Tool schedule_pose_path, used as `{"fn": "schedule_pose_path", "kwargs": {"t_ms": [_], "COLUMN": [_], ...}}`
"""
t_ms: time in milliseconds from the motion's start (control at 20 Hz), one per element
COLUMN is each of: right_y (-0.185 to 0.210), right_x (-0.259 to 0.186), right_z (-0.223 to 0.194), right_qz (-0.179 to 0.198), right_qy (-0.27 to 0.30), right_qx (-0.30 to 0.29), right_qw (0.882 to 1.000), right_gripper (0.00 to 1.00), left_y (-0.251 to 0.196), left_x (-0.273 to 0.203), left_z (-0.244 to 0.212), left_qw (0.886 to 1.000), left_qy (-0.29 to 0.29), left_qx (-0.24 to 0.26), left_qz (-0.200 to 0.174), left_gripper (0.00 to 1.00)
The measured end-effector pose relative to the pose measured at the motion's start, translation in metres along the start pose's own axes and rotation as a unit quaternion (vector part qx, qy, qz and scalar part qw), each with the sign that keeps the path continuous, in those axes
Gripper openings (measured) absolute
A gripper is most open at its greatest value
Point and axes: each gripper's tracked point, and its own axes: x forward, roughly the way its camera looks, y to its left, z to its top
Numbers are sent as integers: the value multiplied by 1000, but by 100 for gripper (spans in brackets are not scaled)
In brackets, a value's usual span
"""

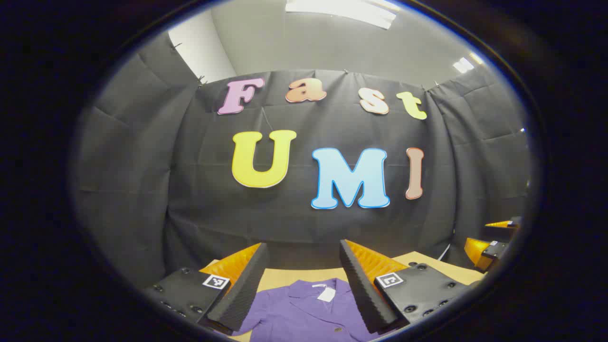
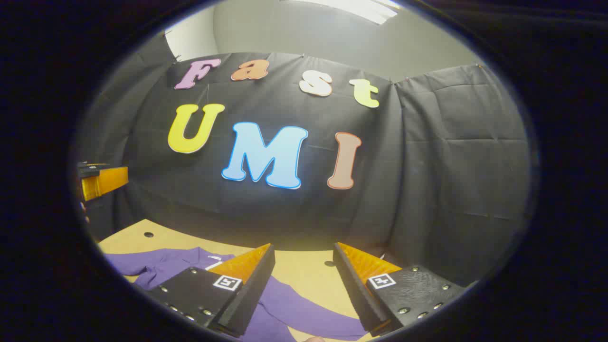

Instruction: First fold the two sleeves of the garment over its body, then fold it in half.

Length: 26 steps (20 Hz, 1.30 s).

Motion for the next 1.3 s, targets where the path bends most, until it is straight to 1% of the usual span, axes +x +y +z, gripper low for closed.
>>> {"fn": "schedule_pose_path", "kwargs": {"t_ms": [150, 350, 650, 950, 1200, 1300], "right_y": [1, 12, 8, 2, -18, -33], "right_x": [3, 9, 16, 21, 19, 20], "right_z": [-7, -14, -24, -37, -68, -88], "right_qz": [-3, 16, 9, -5, -24, -44], "right_qy": [14, 29, 44, 56, 96, 124], "right_qx": [2, 20, 29, 25, 27, 37], "right_qw": [1000, 999, 999, 998, 995, 991], "right_gripper": [82, 82, 82, 82, 81, 82], "left_y": [6, 17, 18, 19, 22, 25], "left_x": [5, 7, 8, 9, 6, 5], "left_z": [-7, -14, -19, -27, -26, -27], "left_qw": [1000, 1000, 1000, 999, 999, 999], "left_qy": [6, 18, 23, 34, 31, 32], "left_qx": [-1, 4, 9, 8, 15, 17], "left_qz": [4, 16, 18, 19, 28, 33], "left_gripper": [94, 94, 94, 94, 94, 94]}}
